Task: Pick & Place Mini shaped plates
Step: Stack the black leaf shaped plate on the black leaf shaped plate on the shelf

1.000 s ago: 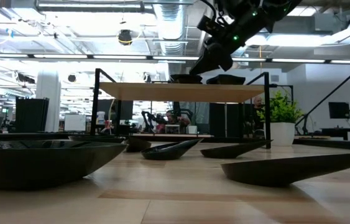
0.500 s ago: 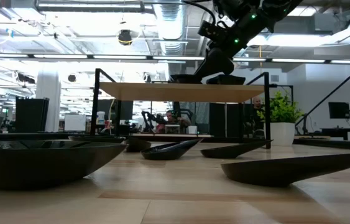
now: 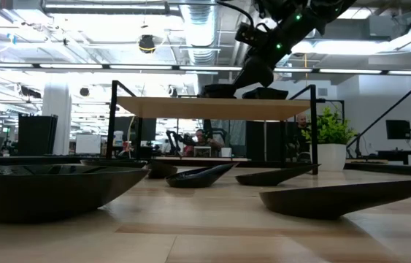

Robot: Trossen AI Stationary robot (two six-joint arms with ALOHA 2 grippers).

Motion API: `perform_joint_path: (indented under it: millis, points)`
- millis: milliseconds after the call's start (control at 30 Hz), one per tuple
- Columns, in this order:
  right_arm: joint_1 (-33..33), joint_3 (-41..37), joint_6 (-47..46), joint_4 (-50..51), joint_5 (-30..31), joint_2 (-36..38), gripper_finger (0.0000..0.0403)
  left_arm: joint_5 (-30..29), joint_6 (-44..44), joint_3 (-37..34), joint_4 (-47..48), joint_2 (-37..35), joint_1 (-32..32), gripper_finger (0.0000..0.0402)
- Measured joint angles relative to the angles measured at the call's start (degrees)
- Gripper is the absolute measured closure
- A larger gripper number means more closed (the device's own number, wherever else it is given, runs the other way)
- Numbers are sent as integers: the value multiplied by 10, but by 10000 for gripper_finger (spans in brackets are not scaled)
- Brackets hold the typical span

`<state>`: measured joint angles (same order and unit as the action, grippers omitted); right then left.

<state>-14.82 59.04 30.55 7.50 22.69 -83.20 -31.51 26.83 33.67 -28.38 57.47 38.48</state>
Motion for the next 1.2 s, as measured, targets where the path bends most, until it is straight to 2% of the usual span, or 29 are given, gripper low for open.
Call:
perform_joint_path:
  millis: [300,633,1200]
  points:
    - [2,0,0,12,-1,16,315,0,0,0,-2,0,0,289]
    - [35,0,3,23,-2,18,315,0,0,0,-4,0,0,289]
    - [182,0,-73,-12,-3,120,315,0,0,0,-13,0,0,289]
